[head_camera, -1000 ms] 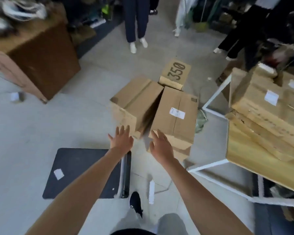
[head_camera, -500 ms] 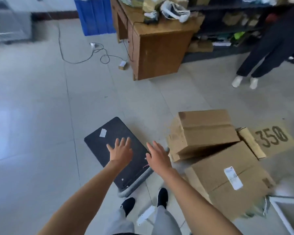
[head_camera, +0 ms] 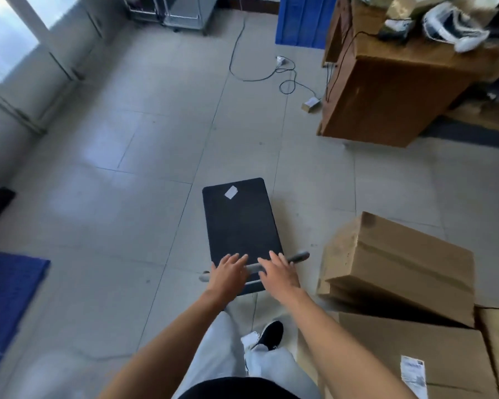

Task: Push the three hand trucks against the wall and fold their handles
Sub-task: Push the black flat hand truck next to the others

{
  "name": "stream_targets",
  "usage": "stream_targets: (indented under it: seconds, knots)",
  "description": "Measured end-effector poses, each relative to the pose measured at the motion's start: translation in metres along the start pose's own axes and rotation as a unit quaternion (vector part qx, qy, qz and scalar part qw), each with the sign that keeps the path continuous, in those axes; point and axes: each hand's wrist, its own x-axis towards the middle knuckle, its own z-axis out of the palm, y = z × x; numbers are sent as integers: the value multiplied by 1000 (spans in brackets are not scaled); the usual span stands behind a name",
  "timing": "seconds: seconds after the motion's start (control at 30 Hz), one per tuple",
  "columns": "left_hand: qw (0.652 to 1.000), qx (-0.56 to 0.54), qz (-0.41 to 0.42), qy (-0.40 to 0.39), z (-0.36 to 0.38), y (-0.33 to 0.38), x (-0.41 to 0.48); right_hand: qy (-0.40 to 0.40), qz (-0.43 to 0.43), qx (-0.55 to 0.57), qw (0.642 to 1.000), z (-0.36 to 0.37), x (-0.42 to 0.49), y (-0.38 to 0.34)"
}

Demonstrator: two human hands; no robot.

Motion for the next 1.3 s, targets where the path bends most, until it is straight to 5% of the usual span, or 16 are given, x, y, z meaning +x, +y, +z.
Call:
stream_targets:
  seconds: [0.53,1.3]
  knots:
    - [999,38,-16,29,8,-21,36,-18,6,-52,998,-11,61,20]
    - [997,55,-5,46,-272,-138,349,24,33,2,999,-191,401,-117]
